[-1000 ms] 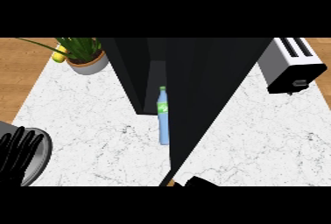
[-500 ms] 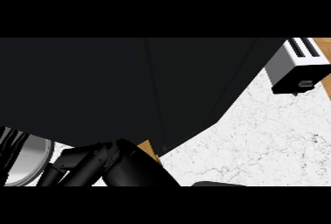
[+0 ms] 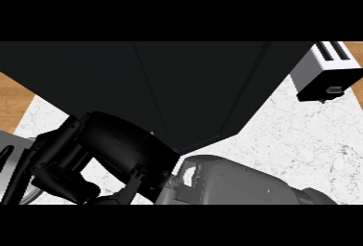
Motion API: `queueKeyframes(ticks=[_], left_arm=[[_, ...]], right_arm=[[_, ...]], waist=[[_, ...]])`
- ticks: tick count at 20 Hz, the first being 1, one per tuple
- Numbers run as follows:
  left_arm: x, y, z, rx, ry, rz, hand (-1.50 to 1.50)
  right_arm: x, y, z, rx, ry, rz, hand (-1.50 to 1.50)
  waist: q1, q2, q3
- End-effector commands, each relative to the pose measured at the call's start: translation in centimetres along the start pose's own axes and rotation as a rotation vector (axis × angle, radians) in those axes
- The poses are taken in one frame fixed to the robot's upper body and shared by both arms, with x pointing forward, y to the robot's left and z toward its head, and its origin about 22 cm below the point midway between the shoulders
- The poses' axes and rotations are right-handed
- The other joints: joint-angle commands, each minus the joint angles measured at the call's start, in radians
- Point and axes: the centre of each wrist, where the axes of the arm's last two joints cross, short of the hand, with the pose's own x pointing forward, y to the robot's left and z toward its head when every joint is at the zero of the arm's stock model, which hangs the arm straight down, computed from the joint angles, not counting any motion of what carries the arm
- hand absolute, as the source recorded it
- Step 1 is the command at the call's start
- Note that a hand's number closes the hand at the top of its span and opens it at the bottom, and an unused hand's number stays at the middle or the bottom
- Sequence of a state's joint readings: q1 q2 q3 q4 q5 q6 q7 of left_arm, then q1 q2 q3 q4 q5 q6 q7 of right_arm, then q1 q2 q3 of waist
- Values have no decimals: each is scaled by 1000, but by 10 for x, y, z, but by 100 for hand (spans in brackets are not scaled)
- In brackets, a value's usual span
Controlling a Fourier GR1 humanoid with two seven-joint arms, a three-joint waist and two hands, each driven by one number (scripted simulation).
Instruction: Pick up the bottled water, place it into the cabinet and close the cabinet
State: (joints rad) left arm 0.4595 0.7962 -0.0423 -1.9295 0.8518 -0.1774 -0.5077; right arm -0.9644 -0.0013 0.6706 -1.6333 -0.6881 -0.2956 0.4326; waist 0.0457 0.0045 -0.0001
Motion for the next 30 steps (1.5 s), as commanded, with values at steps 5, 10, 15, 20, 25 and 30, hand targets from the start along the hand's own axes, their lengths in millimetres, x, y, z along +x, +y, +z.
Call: queueKeyframes(ticks=[5,10,15,20,25,30], left_arm=[[12,-7,11,32,-18,-24,-150],[10,-6,21,14,-1,-20,-150],[12,-9,10,5,9,-11,-150],[17,0,-1,27,-1,-33,-150],[12,-11,10,-5,-8,2,-150],[19,-16,1,-12,3,8,-150]], right_arm=[[-26,-62,0,11,18,-44,150],[-31,-84,-13,-66,-7,-32,150],[-34,-137,2,-250,-50,73,150],[-28,-151,4,-368,-65,141,150],[-29,-167,2,-444,-81,154,150],[1,-180,9,-476,-123,181,-150]], waist=[[-27,-4,1],[-27,-5,0],[-31,-2,0],[-43,-1,0],[-21,0,-1],[-29,0,0]])
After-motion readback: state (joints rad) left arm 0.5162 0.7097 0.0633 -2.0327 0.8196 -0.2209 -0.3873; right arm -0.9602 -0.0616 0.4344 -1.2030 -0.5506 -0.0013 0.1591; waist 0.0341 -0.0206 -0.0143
